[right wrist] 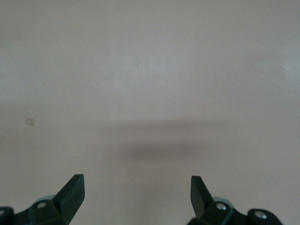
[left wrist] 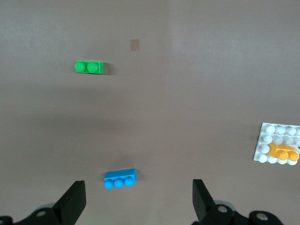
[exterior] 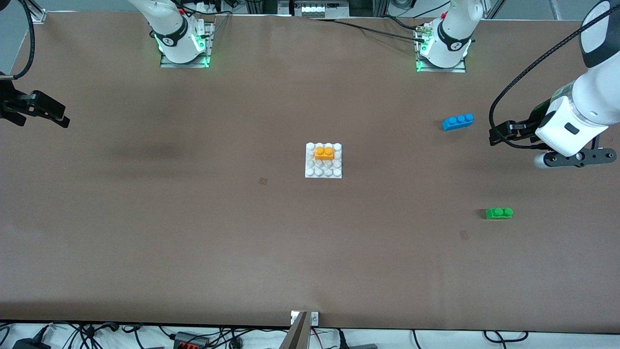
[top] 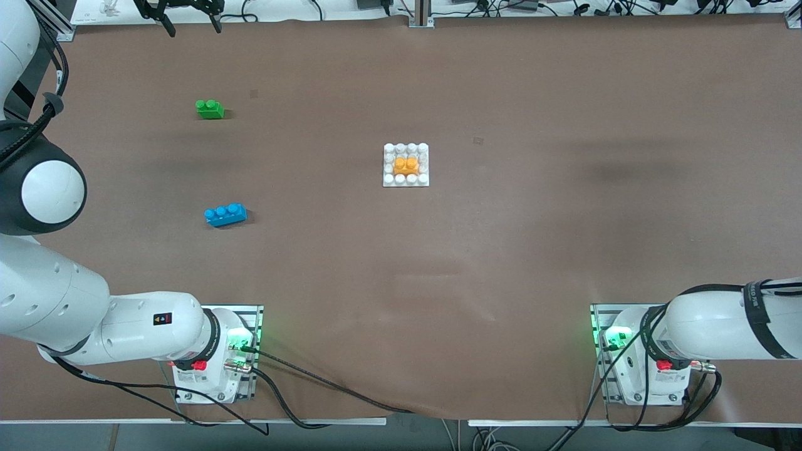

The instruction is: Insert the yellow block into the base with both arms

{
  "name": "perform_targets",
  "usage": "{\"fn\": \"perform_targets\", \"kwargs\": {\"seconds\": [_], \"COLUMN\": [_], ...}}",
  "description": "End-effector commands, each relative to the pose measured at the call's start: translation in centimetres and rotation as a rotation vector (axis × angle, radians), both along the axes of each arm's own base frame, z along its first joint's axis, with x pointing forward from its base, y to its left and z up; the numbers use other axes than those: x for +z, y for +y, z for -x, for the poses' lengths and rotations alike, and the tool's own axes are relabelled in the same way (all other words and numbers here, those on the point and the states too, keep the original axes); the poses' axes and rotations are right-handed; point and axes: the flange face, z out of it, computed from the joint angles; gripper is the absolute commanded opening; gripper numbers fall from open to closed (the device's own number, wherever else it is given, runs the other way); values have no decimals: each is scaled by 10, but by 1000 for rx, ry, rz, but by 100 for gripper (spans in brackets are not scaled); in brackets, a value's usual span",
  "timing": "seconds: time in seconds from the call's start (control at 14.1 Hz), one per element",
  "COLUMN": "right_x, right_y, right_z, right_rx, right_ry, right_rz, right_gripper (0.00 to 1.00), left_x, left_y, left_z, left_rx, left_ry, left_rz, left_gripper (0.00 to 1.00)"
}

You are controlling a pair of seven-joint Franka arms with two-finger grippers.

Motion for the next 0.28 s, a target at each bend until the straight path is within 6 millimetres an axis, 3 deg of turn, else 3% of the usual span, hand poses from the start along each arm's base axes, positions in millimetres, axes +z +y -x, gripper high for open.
{"fn": "perform_targets", "kwargs": {"seconds": [0.0,0.21], "right_x": [5,4], "right_y": [0,3], "right_z": [0,-1], "right_rx": [18,24], "right_ry": [4,9], "right_rz": [2,0], "right_gripper": [100,100], "left_x": [6,5], "left_y": [3,3], "left_z": [2,2], "left_rx": [11,11], "left_ry": [-1,2], "left_rz": [31,31], "left_gripper": [100,100]}}
